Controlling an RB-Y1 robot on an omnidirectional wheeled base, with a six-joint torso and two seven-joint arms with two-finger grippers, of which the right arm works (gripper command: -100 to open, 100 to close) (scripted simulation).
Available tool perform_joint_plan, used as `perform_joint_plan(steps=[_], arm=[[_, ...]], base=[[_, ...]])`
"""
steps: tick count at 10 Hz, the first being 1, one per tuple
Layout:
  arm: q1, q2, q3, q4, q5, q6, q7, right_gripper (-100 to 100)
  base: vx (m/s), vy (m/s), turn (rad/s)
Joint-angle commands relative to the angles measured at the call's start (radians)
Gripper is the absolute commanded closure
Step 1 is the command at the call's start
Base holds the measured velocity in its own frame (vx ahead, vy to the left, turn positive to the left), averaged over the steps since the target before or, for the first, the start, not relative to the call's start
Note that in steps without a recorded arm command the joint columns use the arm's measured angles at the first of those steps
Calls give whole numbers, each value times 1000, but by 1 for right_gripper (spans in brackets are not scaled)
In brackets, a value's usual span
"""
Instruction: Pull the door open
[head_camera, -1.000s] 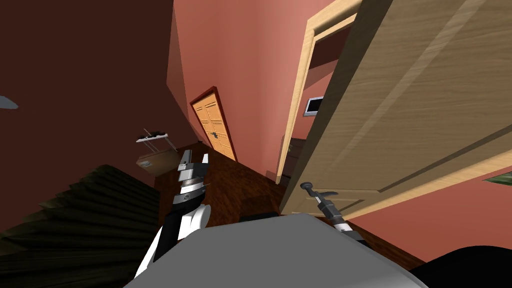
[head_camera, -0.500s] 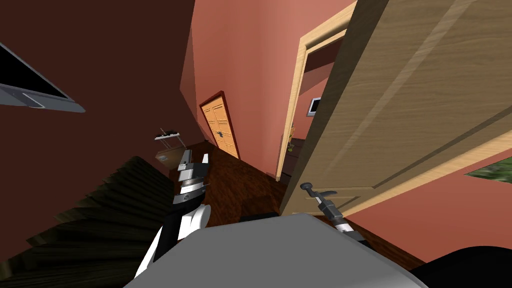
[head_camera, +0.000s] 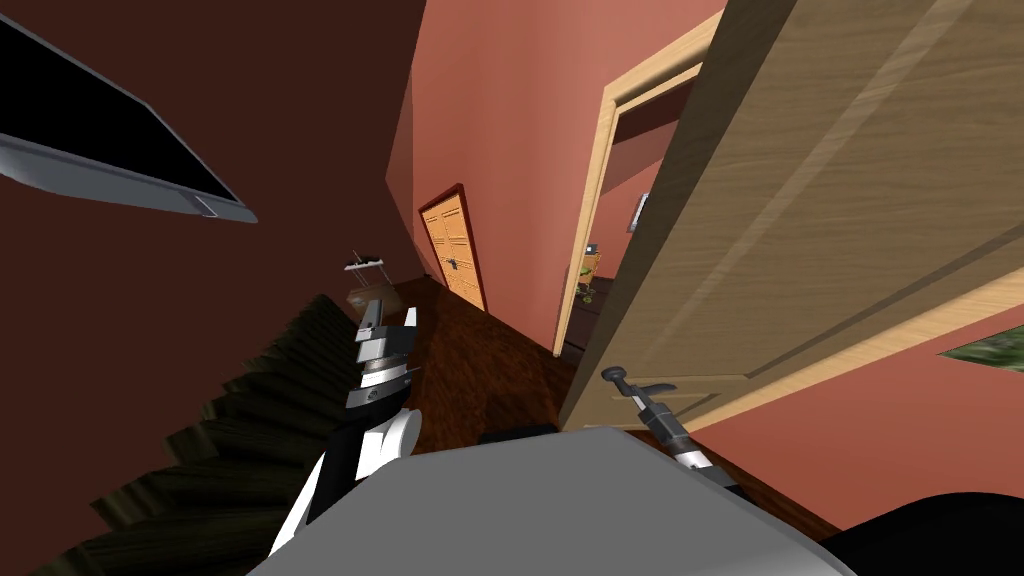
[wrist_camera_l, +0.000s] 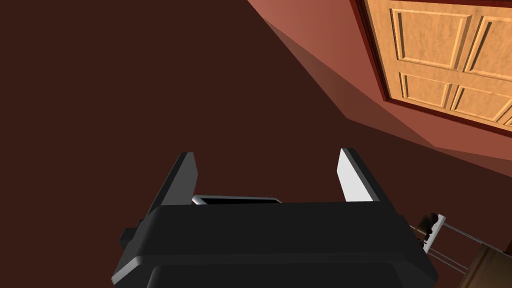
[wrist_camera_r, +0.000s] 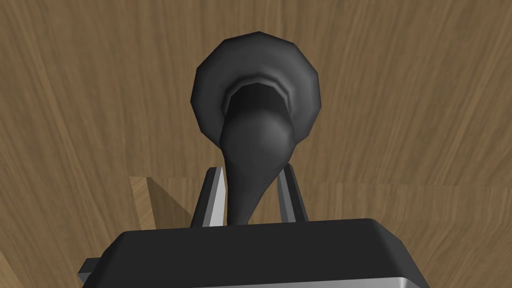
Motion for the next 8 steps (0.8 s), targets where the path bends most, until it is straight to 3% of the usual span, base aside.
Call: perform_joint_plan(steps=[1, 4, 8], arm=[[0, -9, -9, 11, 5, -20, -5, 100], [-2, -18, -17, 29, 16, -45, -12, 100], [-17, -22, -15, 54, 29, -58, -17, 100]], base=[[-207, -52, 149], [-219, -35, 114], [-165, -34, 119]])
